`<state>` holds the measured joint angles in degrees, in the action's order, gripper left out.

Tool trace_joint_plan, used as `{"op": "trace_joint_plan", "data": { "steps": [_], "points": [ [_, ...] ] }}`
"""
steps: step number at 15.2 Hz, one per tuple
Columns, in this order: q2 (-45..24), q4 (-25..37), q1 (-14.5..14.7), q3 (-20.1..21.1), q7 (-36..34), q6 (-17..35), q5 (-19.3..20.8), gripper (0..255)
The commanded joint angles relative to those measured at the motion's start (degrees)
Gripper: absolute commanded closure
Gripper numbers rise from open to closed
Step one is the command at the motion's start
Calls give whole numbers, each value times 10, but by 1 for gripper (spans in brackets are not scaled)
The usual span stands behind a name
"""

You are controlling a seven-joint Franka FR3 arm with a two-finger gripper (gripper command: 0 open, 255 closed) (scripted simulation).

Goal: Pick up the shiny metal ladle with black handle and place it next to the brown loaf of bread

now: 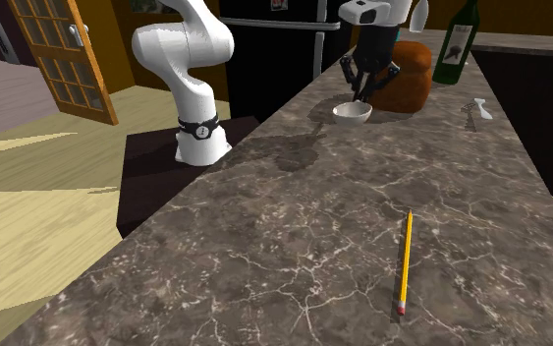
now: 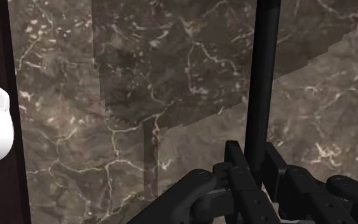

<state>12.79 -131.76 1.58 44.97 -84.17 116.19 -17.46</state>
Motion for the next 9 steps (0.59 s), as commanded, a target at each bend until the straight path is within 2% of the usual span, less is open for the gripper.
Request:
{"op": "trace_joint_plan", "data": {
  "steps": [1,9],
  "points": [
    [-8,-10,0,5,-2,18,2,255],
    [-61,-45,-7,24,-20,97,29,255]
  ]
}}
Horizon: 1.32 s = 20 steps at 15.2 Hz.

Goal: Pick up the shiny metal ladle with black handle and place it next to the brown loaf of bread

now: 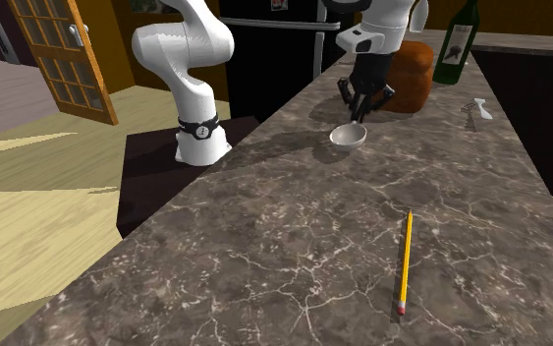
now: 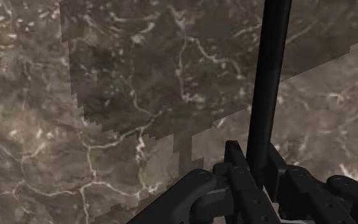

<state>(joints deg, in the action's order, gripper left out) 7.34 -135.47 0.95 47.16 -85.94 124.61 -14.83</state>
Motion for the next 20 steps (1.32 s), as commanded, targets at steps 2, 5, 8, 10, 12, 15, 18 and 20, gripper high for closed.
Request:
{"op": "trace_joint_plan", "data": {
  "steps": [2,5,8,10,12,15,18,20],
  "points": [
    [-7,-8,0,2,-2,13,3,255],
    [-7,-8,0,2,-2,13,3,255],
    [-7,-8,0,2,-2,13,3,255],
    [-7,-8,0,2,-2,13,3,0],
    [-7,-8,0,2,-2,13,3,0],
    [7,3,0,-3,4,-10,-4,0],
    [39,36,-1,-18,17,-70,-16,0],
    [39,36,0,-18,16,-70,-16,0]
  ]
}}
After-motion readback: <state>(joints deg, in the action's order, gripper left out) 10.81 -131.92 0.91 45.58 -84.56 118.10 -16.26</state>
